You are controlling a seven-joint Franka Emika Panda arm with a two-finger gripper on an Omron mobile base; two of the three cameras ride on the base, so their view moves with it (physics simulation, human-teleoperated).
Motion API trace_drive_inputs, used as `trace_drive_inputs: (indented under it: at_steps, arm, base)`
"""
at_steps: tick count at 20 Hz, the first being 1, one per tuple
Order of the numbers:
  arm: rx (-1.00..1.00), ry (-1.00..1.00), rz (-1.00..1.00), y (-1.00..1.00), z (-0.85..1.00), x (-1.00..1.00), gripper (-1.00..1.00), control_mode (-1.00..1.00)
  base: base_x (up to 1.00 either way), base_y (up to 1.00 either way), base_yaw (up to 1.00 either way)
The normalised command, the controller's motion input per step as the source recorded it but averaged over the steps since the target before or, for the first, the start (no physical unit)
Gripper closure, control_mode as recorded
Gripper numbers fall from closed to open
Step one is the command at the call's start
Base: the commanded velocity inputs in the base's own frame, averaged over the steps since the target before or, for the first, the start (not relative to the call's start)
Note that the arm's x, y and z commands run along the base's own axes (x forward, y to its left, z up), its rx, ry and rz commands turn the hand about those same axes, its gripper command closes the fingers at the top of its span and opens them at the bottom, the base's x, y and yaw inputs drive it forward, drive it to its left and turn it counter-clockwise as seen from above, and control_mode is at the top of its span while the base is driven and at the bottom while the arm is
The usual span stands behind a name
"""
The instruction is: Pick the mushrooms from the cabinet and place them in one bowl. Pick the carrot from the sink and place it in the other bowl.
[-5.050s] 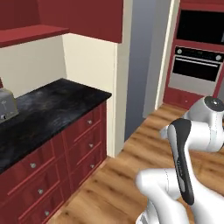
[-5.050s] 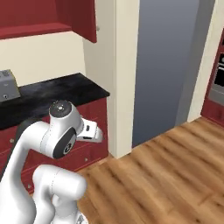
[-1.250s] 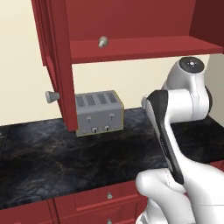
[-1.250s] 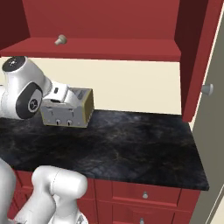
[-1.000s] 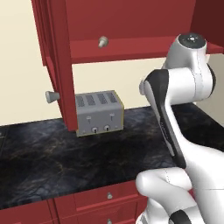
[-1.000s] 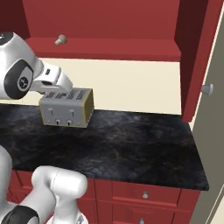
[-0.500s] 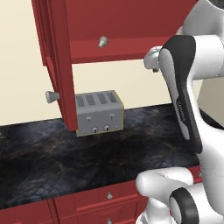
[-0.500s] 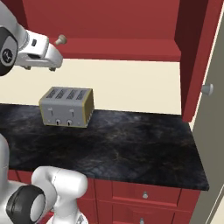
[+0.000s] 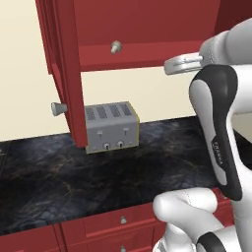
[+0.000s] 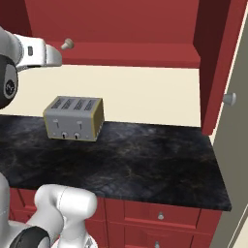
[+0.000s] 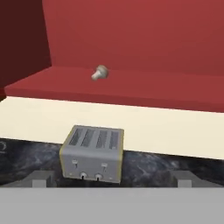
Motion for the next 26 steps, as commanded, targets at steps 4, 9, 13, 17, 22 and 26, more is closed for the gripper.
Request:
trace_drive_inputs:
  at_steps: [4, 9, 13, 17, 22, 26]
  arm:
    - [0.0, -0.13, -0.04, 0.53, 0.4, 0.42, -1.0, -1.0]
    - [-0.06, 0.03, -0.05, 0.41, 0.02, 0.77, -1.0, -1.0]
    - [-0.03, 0.1, -0.06, 0.3, -0.01, 0.91, -1.0, -1.0]
    - [0.0, 0.15, -0.05, 0.25, 0.0, 0.96, -1.0, -1.0]
    - [0.0, 0.08, -0.01, 0.05, 0.0, 0.43, -1.0, -1.0]
    - [0.02, -0.01, 0.0, -0.07, -0.05, 0.06, -1.0, -1.0]
  base:
    - [0.0, 0.0, 0.0]
    - [0.0, 0.0, 0.0]
    - [0.0, 0.0, 0.0]
    - [0.0, 0.0, 0.0]
    - [0.0, 0.0, 0.0]
    - [0.0, 0.0, 0.0]
